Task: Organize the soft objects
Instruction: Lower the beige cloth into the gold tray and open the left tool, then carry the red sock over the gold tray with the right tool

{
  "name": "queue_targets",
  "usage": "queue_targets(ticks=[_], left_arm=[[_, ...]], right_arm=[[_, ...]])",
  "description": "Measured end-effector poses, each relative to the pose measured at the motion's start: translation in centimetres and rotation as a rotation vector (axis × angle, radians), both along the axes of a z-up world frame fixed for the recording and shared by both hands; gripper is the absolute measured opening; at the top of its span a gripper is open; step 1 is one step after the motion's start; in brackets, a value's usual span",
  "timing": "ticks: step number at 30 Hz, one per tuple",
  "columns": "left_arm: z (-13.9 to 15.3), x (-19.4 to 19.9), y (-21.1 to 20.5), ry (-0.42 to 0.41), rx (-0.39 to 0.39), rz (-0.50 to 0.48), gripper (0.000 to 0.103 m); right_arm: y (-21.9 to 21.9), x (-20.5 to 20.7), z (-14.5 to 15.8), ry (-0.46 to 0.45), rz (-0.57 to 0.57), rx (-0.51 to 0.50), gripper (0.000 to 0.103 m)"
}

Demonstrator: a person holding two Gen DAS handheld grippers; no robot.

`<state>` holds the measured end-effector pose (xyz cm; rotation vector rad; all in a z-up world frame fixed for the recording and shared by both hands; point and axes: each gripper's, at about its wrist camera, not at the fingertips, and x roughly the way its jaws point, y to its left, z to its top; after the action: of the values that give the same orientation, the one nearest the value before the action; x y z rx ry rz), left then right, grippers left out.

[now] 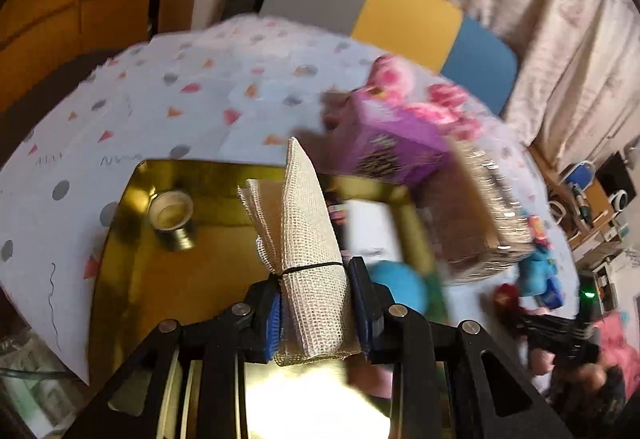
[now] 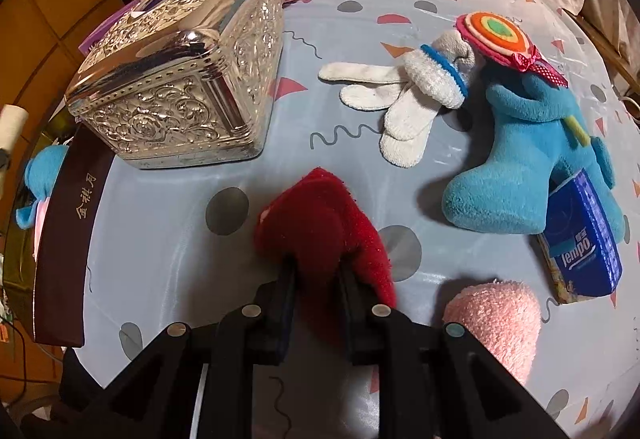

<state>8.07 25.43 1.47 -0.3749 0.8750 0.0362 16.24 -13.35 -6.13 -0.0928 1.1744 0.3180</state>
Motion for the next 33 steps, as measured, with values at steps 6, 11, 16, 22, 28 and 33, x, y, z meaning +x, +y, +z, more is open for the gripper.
queue_targets(ticks=[6, 11, 16, 22, 28, 33], left_arm=[[-4.2, 3.0, 3.3, 0.129, 0.008, 0.024, 0.032], [-5.8, 5.3, 3.8, 0.151, 0.032, 0.043, 0.048], [-5.9, 5.7, 4.2, 0.141, 0.077, 0.080, 0.069], [-4.0, 3.3, 3.6, 0.101, 0.147, 0.147, 0.069], [-1.7, -0.2, 1.0, 0.033, 0.167, 0.181, 0.072], [-0.1, -2.9, -1.7, -0.030, 0.184, 0.180, 0.077]], right_arm=[[0.5, -0.4, -0.2, -0.002, -0.001, 0.002, 0.019], [0.3, -0.4, 0.0, -0.001, 0.000, 0.003, 0.019], [0.0, 0.1, -0.1, -0.003, 0.005, 0.000, 0.019], [0.5, 0.2, -0.2, -0.015, 0.016, -0.022, 0.019], [1.4, -0.5, -0.2, -0.037, 0.031, -0.055, 0.021], [2.2, -1.1, -0.4, -0.060, 0.038, -0.085, 0.021]])
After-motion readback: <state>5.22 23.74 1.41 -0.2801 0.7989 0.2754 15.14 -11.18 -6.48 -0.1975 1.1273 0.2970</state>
